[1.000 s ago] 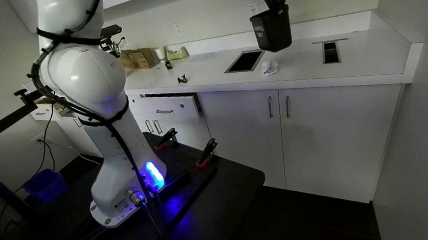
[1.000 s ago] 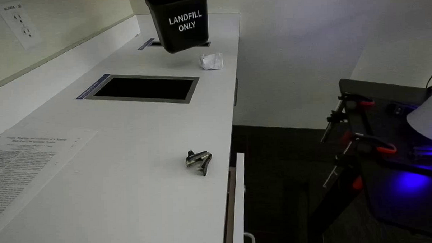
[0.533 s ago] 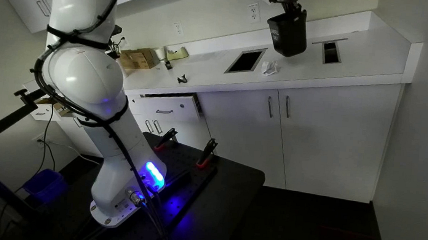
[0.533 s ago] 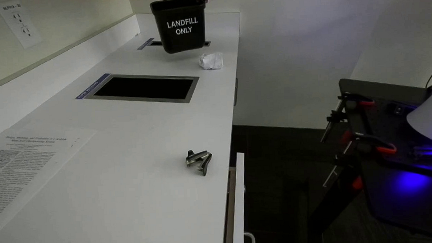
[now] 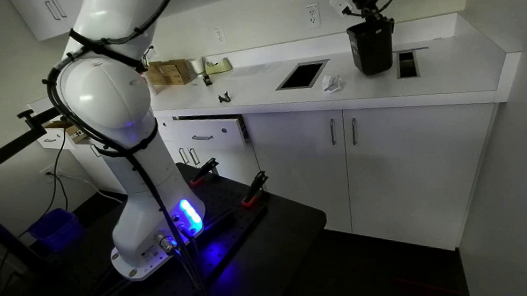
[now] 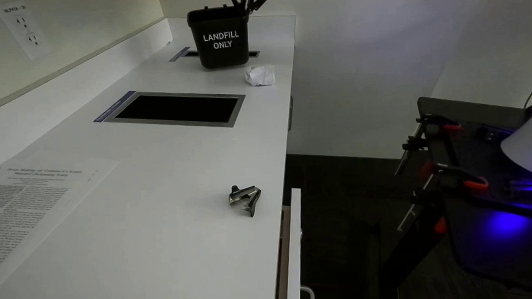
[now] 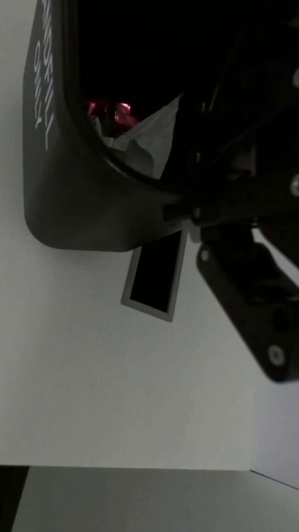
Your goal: Move the bin to the right on the counter
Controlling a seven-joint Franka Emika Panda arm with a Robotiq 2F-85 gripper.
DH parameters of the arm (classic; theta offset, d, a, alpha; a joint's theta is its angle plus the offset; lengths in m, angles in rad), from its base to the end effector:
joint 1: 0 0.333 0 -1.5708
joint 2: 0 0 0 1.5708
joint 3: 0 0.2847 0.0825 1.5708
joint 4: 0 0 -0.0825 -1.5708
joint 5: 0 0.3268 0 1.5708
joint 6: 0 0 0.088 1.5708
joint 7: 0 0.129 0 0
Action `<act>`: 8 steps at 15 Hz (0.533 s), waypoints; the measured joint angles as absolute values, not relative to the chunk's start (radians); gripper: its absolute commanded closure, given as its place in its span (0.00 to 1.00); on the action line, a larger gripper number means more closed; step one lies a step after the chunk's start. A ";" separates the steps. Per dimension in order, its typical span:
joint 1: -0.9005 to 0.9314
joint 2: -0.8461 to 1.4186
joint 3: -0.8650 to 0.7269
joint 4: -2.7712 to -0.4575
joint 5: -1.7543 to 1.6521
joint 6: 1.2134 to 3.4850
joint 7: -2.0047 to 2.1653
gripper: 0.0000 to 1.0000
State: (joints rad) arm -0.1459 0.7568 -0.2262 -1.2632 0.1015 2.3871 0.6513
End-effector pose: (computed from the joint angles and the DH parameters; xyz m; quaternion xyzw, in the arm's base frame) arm 0.6807 -0.2162 0.3358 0.8625 -0.4677 0.1935 0.0021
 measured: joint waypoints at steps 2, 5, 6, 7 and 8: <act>-0.152 0.778 -0.226 -1.238 0.102 2.384 0.658 0.98; -0.159 0.798 -0.226 -1.211 0.102 2.375 0.658 0.66; -0.160 0.801 -0.226 -1.206 0.102 2.373 0.658 0.60; -0.161 0.803 -0.226 -1.201 0.102 2.370 0.658 0.53; -0.161 0.803 -0.226 -1.197 0.102 2.368 0.658 0.45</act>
